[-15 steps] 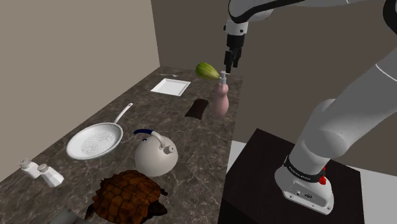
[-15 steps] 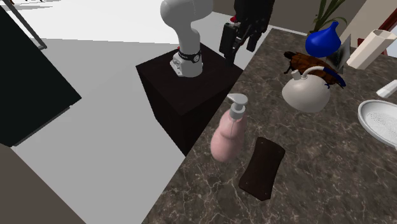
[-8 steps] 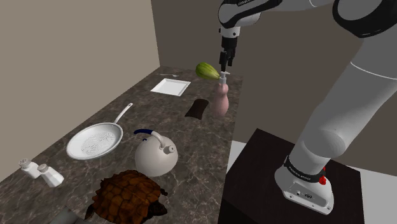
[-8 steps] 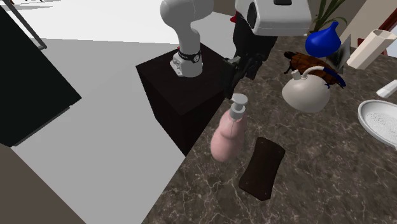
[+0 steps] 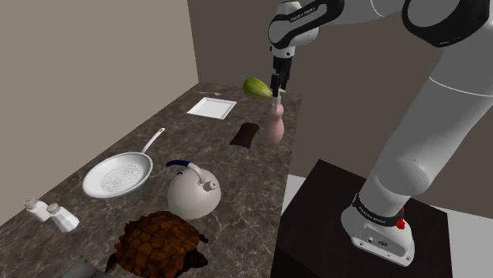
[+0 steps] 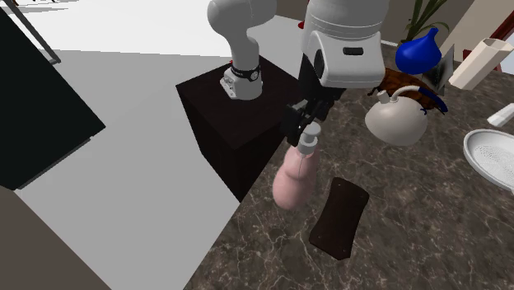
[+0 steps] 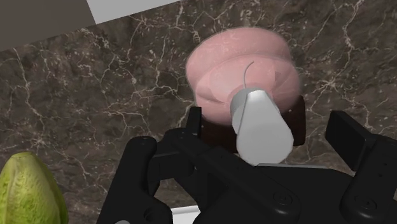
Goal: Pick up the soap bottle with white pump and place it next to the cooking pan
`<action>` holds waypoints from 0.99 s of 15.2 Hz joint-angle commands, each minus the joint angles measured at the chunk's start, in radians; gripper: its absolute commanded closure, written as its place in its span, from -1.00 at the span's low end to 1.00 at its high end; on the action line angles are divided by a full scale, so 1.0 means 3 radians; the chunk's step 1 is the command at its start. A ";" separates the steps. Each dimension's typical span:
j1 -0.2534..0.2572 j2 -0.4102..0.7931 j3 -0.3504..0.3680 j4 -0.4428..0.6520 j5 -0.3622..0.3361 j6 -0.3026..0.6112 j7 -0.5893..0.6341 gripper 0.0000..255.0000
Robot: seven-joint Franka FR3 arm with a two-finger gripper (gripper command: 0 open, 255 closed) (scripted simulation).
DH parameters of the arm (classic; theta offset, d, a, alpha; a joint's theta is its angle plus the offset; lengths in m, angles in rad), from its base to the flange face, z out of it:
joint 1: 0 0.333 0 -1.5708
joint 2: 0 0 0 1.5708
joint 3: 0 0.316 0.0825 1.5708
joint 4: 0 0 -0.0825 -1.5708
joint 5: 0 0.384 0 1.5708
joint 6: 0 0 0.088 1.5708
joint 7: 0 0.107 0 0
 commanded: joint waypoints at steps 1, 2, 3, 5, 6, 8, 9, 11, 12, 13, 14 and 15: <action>-0.0004 0.0010 -0.0004 -0.0026 0.0003 0.0038 -0.0009 -1.00; -0.0004 0.0011 -0.0004 -0.0025 0.0003 0.0038 -0.0009 -1.00; -0.0004 0.0011 -0.0004 -0.0025 0.0003 0.0038 -0.0009 -1.00; -0.0004 0.0011 -0.0004 -0.0025 0.0003 0.0038 -0.0009 -1.00; -0.0004 0.0011 -0.0004 -0.0025 0.0003 0.0038 -0.0009 -1.00; -0.0004 0.0011 -0.0004 -0.0025 0.0003 0.0037 -0.0009 1.00; -0.0004 0.0011 -0.0004 -0.0025 0.0003 0.0037 -0.0009 1.00; -0.0004 0.0011 -0.0004 -0.0025 0.0003 0.0037 -0.0009 1.00; -0.0004 0.0011 -0.0004 -0.0025 0.0003 0.0037 -0.0009 1.00; -0.0004 0.0011 -0.0004 -0.0025 0.0003 0.0037 -0.0009 1.00; -0.0004 0.0011 -0.0004 -0.0025 0.0003 0.0037 -0.0009 1.00; -0.0004 0.0011 -0.0004 -0.0025 0.0003 0.0037 -0.0009 1.00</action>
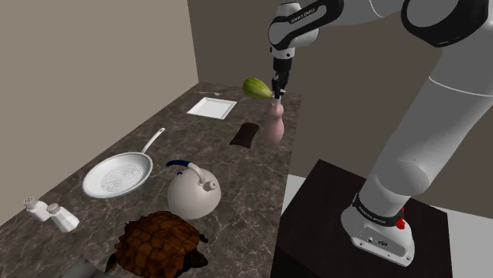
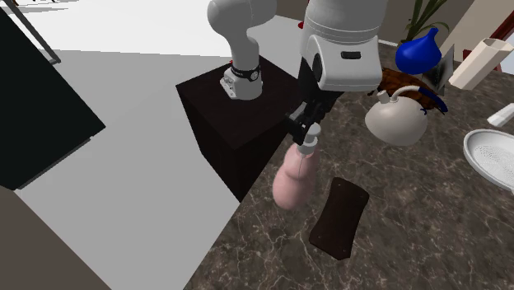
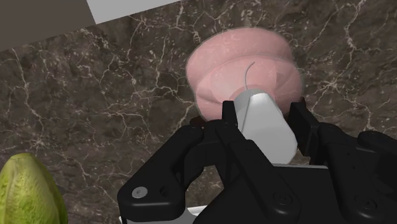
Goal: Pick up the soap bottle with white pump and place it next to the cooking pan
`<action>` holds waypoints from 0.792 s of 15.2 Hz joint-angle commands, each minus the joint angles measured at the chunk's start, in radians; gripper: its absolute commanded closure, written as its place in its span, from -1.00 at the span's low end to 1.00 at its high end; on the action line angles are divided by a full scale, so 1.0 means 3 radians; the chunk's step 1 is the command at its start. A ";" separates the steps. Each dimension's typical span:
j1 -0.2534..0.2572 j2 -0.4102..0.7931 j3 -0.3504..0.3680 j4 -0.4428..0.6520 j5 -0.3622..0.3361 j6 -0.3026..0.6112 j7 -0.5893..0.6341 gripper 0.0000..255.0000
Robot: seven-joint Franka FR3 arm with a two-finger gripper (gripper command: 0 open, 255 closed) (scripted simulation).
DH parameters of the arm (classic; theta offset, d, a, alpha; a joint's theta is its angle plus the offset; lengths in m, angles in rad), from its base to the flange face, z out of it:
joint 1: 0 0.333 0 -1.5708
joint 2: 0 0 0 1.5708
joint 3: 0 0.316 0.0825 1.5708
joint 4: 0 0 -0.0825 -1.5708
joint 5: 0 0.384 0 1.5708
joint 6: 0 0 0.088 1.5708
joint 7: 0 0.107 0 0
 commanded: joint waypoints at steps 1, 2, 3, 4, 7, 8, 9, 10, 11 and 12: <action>0.0000 0.0000 0.0000 0.0000 0.0000 0.0000 0.0000 1.00; 0.0000 0.0000 0.0000 -0.0001 0.0000 0.0000 0.0000 1.00; 0.0000 -0.0013 0.0001 0.0031 -0.0004 -0.0043 0.0003 1.00; 0.0001 -0.0025 0.0002 0.0063 -0.0007 -0.0087 0.0005 1.00; 0.0003 -0.0056 0.0005 0.0166 -0.0015 -0.0219 0.0011 1.00; 0.0004 -0.0065 0.0007 0.0201 -0.0018 -0.0263 0.0012 1.00; 0.0004 -0.0073 0.0008 0.0237 -0.0020 -0.0307 0.0014 1.00; 0.0005 -0.0080 0.0009 0.0274 -0.0022 -0.0351 0.0015 1.00; 0.0006 -0.0087 0.0010 0.0312 -0.0023 -0.0396 0.0016 1.00; 0.0006 -0.0093 0.0011 0.0351 -0.0025 -0.0440 0.0017 1.00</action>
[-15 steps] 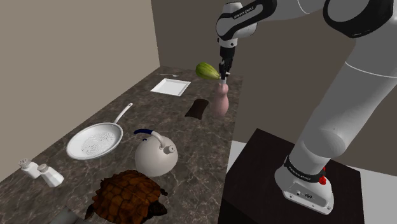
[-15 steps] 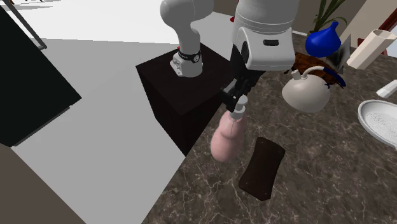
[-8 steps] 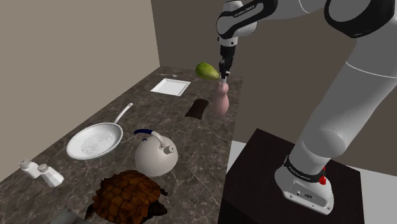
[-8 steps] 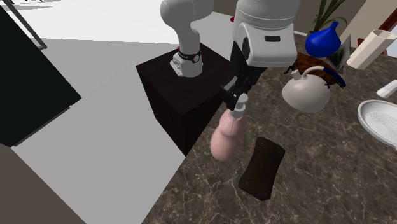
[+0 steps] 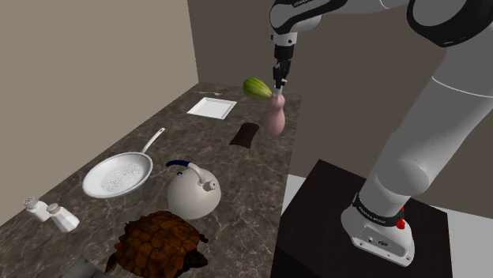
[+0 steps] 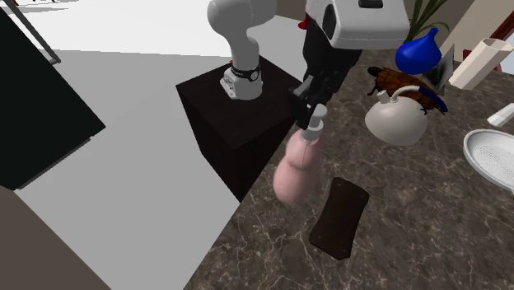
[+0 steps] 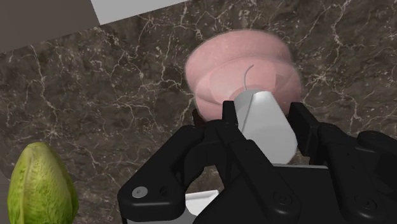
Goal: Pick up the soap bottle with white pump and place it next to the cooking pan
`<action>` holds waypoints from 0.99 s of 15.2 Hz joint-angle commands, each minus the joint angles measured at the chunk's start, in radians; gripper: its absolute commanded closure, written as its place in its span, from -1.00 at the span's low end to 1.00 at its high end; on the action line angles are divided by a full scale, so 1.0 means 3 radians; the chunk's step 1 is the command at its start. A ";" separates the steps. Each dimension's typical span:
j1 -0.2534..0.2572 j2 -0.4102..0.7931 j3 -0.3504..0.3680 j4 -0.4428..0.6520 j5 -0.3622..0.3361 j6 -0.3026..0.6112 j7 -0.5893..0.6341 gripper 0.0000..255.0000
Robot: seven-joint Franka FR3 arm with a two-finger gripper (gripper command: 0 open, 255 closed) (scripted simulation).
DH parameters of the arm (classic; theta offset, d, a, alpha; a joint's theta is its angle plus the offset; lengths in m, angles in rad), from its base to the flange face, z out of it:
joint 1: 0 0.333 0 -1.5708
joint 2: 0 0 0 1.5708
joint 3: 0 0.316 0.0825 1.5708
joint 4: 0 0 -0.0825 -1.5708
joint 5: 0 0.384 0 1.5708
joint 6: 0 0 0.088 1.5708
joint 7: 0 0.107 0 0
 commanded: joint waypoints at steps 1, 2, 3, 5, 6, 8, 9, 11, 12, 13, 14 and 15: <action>0.0003 -0.0016 0.0004 0.0066 -0.0004 -0.0079 0.0006 1.00; 0.0003 -0.0021 0.0005 0.0106 -0.0004 -0.0123 0.0006 1.00; 0.0004 -0.0025 0.0006 0.0147 -0.0005 -0.0168 0.0006 1.00; 0.0005 -0.0030 0.0007 0.0231 -0.0006 -0.0257 0.0007 1.00; 0.0005 -0.0031 0.0008 0.0274 -0.0006 -0.0301 0.0006 1.00; 0.0006 -0.0032 0.0009 0.0363 -0.0005 -0.0391 0.0005 1.00; 0.0007 -0.0031 0.0009 0.0409 -0.0005 -0.0436 0.0005 1.00; 0.0007 -0.0027 0.0010 0.0503 -0.0003 -0.0526 0.0003 1.00; 0.0008 -0.0024 0.0010 0.0551 -0.0002 -0.0571 0.0001 1.00; 0.0008 -0.0020 0.0010 0.0601 -0.0001 -0.0617 0.0000 1.00; 0.0008 -0.0015 0.0010 0.0651 0.0001 -0.0663 -0.0002 1.00; 0.0008 -0.0010 0.0010 0.0696 0.0003 -0.0703 -0.0003 1.00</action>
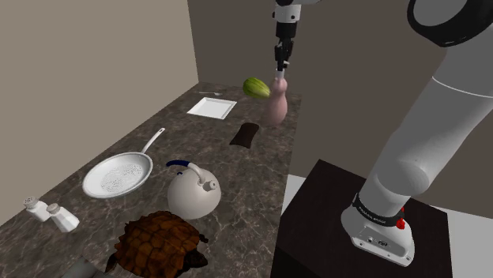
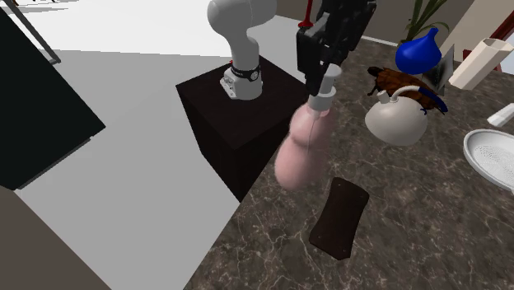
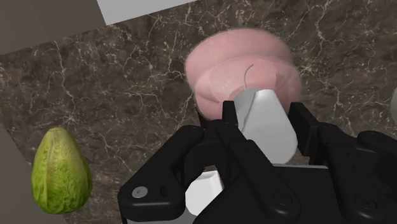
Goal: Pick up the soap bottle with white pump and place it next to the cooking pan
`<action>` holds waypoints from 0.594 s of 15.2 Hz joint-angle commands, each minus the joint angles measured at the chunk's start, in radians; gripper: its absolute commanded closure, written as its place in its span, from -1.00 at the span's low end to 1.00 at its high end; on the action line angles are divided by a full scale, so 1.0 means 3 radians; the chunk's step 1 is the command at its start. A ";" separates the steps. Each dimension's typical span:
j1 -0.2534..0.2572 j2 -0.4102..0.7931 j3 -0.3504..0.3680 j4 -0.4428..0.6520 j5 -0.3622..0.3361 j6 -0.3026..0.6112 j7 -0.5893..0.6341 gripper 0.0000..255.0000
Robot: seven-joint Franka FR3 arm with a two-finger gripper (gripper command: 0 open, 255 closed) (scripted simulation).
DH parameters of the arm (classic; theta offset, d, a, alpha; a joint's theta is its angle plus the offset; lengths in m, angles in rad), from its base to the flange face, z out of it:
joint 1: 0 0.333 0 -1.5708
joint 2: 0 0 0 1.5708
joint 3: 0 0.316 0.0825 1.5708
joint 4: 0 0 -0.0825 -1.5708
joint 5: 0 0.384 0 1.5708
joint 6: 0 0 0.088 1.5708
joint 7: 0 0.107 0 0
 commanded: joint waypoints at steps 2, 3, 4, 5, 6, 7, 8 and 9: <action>0.0074 0.0019 0.0084 0.0073 0.0013 -0.0054 0.0154 1.00; 0.0110 0.0036 0.0124 0.0091 0.0021 -0.0057 0.0229 1.00; 0.0146 0.0056 0.0164 0.0114 0.0029 -0.0061 0.0303 1.00; 0.0181 0.0080 0.0203 0.0141 0.0037 -0.0066 0.0377 1.00; 0.0217 0.0107 0.0242 0.0172 0.0046 -0.0072 0.0450 1.00; 0.0252 0.0137 0.0279 0.0207 0.0055 -0.0078 0.0522 1.00; 0.0288 0.0171 0.0316 0.0246 0.0063 -0.0086 0.0593 1.00; 0.0323 0.0208 0.0353 0.0290 0.0072 -0.0094 0.0663 1.00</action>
